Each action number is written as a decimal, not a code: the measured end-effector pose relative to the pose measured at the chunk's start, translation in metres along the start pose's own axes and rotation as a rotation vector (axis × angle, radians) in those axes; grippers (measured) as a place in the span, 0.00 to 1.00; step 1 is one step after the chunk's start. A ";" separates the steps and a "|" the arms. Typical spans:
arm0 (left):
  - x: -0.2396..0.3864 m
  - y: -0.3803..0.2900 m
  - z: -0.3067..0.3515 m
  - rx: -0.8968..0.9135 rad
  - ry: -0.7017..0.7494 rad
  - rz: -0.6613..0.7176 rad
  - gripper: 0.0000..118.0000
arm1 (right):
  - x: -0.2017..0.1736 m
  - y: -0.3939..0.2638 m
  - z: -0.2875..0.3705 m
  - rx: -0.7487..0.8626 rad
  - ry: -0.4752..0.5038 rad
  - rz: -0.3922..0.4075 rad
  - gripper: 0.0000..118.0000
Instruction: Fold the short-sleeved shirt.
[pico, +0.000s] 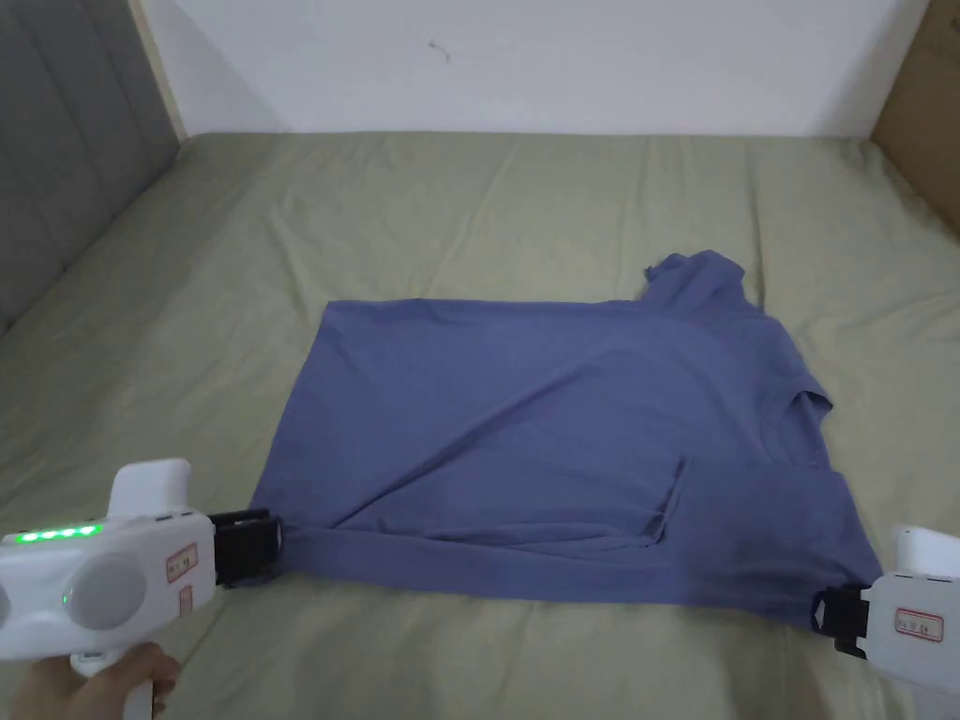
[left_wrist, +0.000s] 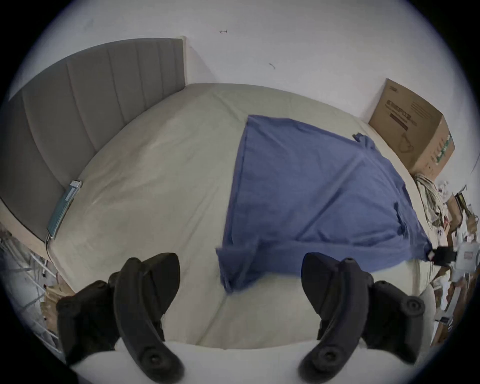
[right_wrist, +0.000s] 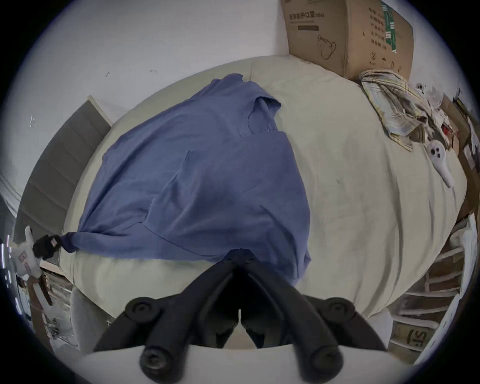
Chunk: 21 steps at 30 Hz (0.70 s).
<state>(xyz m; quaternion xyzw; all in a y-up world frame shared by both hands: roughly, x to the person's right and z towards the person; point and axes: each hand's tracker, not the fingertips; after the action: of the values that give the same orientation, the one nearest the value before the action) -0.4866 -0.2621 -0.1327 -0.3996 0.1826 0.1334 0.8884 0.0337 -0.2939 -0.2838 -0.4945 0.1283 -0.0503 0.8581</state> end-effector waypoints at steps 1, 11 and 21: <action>0.000 0.003 -0.004 0.016 -0.024 0.009 0.59 | -0.002 0.000 -0.001 -0.003 -0.012 0.017 0.00; 0.001 0.011 -0.023 -0.070 -0.052 -0.036 0.01 | 0.011 0.002 0.002 -0.003 -0.004 -0.035 0.00; 0.005 0.009 -0.015 -0.064 -0.008 -0.080 0.01 | 0.029 0.040 -0.006 0.035 -0.057 -0.011 0.55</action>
<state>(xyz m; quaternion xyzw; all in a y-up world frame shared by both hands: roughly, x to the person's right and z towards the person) -0.4887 -0.2676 -0.1502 -0.4344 0.1585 0.1054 0.8804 0.0586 -0.2849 -0.3261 -0.4814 0.1000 -0.0430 0.8697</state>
